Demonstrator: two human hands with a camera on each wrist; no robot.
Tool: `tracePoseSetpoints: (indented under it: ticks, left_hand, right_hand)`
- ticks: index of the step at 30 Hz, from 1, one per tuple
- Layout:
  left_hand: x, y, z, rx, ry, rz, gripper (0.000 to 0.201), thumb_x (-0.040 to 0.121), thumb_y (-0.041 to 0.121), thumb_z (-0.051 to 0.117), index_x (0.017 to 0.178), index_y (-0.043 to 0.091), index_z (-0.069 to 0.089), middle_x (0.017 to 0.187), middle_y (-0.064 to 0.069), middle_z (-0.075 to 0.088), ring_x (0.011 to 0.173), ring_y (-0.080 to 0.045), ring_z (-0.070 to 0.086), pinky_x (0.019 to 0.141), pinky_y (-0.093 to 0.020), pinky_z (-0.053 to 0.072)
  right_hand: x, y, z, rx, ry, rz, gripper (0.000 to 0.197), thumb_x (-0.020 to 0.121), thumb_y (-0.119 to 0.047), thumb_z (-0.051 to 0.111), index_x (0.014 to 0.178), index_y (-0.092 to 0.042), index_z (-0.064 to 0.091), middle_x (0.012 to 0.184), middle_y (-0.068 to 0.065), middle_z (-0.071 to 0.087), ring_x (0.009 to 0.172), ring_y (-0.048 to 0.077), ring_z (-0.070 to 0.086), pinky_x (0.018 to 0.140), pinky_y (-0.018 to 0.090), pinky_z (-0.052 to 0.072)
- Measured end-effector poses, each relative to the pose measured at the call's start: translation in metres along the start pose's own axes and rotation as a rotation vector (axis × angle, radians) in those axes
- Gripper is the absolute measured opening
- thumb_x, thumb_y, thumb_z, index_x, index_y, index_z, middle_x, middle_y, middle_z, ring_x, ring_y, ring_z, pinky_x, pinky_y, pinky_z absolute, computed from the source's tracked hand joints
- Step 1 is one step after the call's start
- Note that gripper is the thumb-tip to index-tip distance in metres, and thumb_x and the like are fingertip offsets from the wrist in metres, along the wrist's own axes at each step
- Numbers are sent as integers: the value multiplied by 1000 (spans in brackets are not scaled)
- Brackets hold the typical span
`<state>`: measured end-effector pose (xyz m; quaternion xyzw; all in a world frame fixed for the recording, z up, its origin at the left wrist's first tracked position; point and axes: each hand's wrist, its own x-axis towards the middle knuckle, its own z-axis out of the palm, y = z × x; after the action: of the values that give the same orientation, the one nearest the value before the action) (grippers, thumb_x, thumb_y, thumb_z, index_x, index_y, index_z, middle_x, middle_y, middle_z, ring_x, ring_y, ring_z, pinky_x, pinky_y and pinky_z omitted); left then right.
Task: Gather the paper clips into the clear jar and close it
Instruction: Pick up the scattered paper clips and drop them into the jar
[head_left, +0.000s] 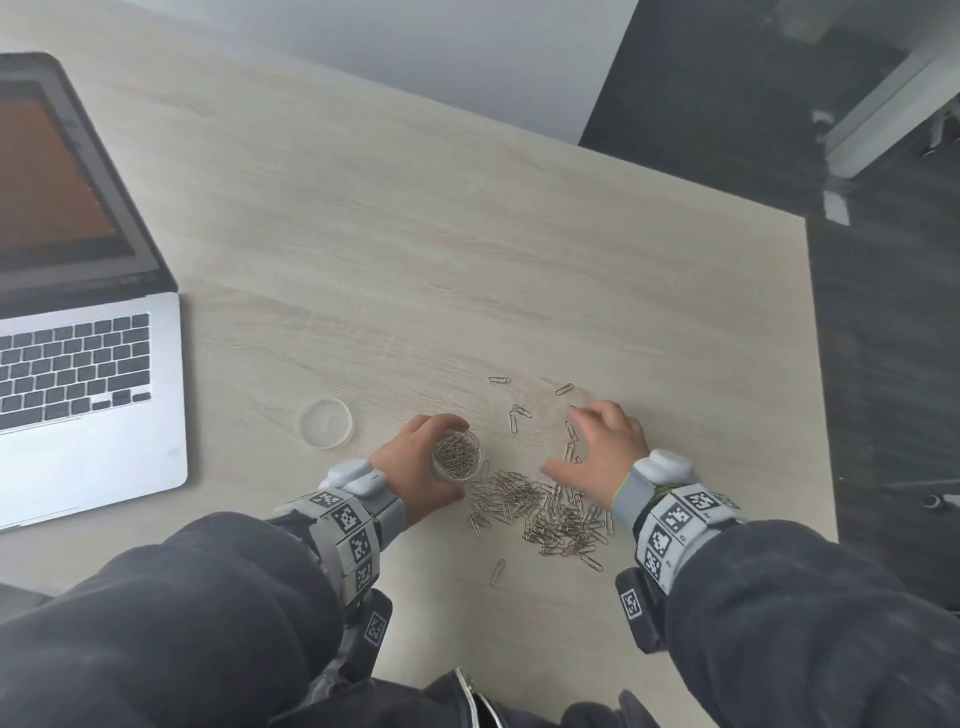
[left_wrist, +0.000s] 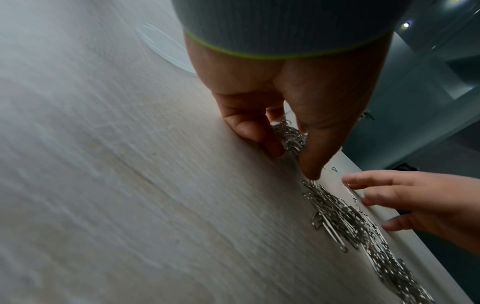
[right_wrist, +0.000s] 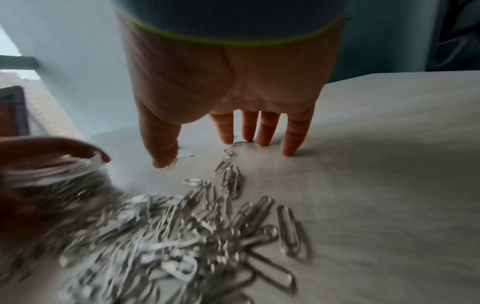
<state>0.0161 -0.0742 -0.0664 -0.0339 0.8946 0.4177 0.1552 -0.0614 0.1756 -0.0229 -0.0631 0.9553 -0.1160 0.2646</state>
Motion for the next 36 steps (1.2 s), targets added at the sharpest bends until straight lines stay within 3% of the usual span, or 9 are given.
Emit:
tracePoseSetpoints:
  ticks: [3,7,12,14,17,19,27,31,36]
  left_hand:
    - [0,1,0,5,5,-2,70,66,35,80,128,39,47,122,15,49,106,-4,52,91,-24,44]
    - [0,1,1,1,21,3,71,65,33,80,127,38,48,119,16,48,105,-4,53,90,-22,43]
    - [-1,2,1,-1,17,5,71,65,31,80,128,36,48,121,14,48,104,-6,53,91,-25,45]
    - [-1,2,0,4,16,6,71,65,31,80,128,36,48,120,15,47,105,-7,54,92,-26,46]
    - [-2,1,1,6,14,0,71,65,32,80,128,37,48,119,16,47,106,-7,54,92,-27,47]
    - [-2,1,1,7,14,-6,71,65,33,80,128,38,48,120,15,48,106,-7,55,92,-27,47]
    - [-1,-2,3,-1,17,5,71,64,35,79,127,39,47,121,16,49,109,-6,55,93,-26,46]
    - [-1,-3,5,-11,33,14,72,60,40,76,126,39,48,122,14,52,109,-7,56,93,-27,47]
    - [-1,0,2,-24,13,12,73,54,58,64,124,38,50,121,13,52,108,-6,54,92,-29,47]
  right_hand:
    - [-12,-9,11,-73,-44,-85,95,58,-77,63,138,-35,35,135,-5,34,124,22,32,103,38,38]
    - [-24,-27,27,-132,-67,-256,88,55,-78,63,130,-38,40,125,-5,37,114,20,38,95,39,44]
    - [-26,-38,41,-169,-118,-379,43,77,-42,61,117,-35,48,117,-3,41,108,24,43,87,43,47]
    - [-25,-35,41,-129,-118,-383,29,81,-29,56,110,-33,53,111,-2,45,103,25,47,81,39,46]
    - [-21,-28,37,-135,-118,-360,20,83,-21,52,102,-25,57,104,0,49,89,26,53,66,28,35]
    - [-21,-25,33,-120,-110,-321,14,83,-19,51,95,-22,58,100,-1,50,82,26,53,62,27,30]
    - [-20,-32,21,185,-21,-183,12,75,-12,57,77,-23,61,80,-11,50,74,13,49,68,25,38]
    - [-20,-58,14,347,65,-264,15,71,-12,62,71,-26,60,77,-9,53,66,10,50,67,28,45]
    - [-21,-91,17,432,60,-370,15,74,-16,65,77,-30,63,85,-9,57,71,9,55,73,25,47]
